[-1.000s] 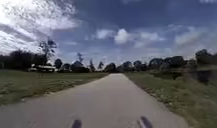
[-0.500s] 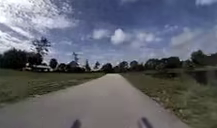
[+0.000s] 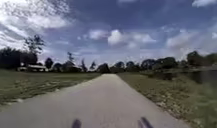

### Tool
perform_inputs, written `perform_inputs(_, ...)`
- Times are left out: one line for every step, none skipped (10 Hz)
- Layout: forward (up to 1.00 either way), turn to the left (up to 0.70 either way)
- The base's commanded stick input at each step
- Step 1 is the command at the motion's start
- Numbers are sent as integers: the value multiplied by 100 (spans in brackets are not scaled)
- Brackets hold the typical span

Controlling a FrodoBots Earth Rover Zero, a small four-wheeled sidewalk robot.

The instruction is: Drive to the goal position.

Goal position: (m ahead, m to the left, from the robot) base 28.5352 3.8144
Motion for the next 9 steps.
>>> perform_inputs(69, 18)
perform_inputs(69, 34)
perform_inputs(69, 32)
perform_inputs(69, 18)
perform_inputs(69, 3)
perform_inputs(69, 3)
perform_inputs(69, 12)
perform_inputs(69, 34)
perform_inputs(69, 33)
